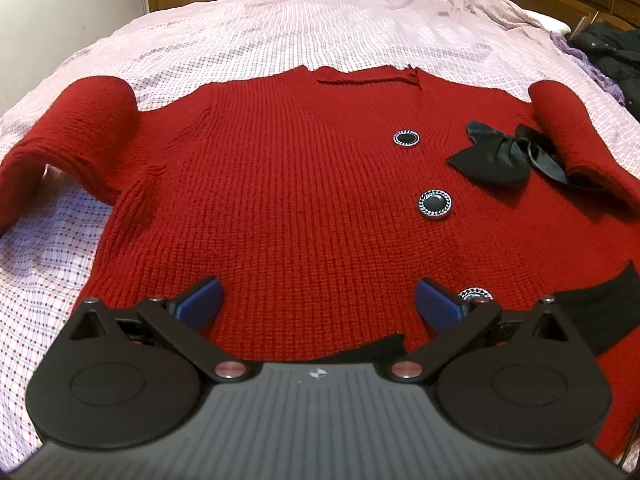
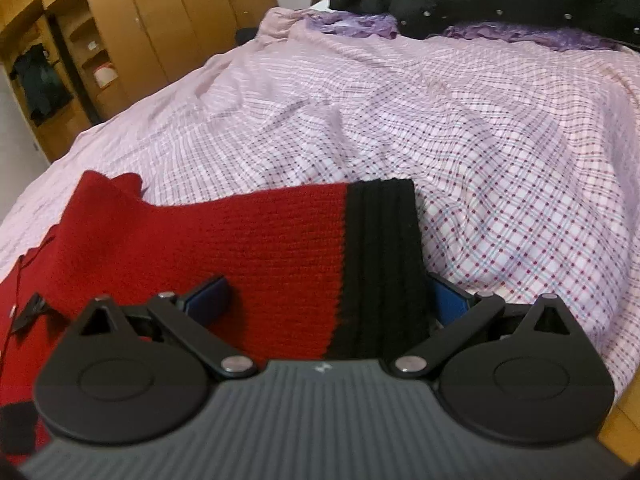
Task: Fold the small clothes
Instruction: 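Grasp the black cuff of a red sleeve with the right gripper, then lift the sleeve with the right gripper and lay it across the cardigan body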
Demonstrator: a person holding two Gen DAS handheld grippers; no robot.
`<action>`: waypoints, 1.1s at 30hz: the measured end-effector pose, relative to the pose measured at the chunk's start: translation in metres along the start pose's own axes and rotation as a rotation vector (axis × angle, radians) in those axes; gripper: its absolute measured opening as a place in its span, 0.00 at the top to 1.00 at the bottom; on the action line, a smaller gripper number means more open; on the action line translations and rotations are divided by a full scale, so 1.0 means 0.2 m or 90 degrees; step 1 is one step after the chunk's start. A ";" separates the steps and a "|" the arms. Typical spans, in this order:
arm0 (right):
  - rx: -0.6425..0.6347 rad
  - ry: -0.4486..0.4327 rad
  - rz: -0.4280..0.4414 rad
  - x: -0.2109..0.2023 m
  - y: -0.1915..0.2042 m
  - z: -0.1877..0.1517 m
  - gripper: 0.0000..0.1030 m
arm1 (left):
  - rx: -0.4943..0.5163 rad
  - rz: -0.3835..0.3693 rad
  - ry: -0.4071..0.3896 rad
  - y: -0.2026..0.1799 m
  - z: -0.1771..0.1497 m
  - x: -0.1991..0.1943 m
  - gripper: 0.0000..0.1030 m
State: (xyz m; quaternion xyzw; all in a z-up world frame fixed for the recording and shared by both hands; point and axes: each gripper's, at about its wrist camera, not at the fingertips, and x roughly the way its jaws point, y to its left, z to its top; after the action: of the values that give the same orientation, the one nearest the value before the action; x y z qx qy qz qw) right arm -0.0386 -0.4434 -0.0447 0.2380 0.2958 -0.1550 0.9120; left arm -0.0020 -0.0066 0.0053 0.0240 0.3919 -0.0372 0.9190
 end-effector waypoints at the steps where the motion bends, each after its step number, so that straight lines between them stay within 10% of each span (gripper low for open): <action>1: -0.006 0.000 0.002 -0.02 0.00 -0.01 0.00 | -0.001 0.001 0.001 0.00 0.00 0.00 0.00; 7: -0.013 -0.024 0.018 -0.11 0.04 0.00 0.05 | 0.004 0.009 0.001 -0.02 0.00 0.02 0.00; 15: -0.021 -0.059 -0.009 -0.17 0.02 0.01 0.80 | 0.006 0.011 -0.004 -0.02 -0.01 0.01 0.00; 33: 0.107 -0.131 0.097 -0.44 -0.11 0.30 0.86 | -0.004 0.002 -0.008 0.00 -0.01 0.00 0.00</action>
State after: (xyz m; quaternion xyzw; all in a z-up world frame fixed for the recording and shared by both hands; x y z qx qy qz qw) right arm -0.0893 -0.4804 0.0445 0.3184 0.1679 -0.1335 0.9234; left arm -0.0044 -0.0069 0.0044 0.0213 0.3862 -0.0350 0.9215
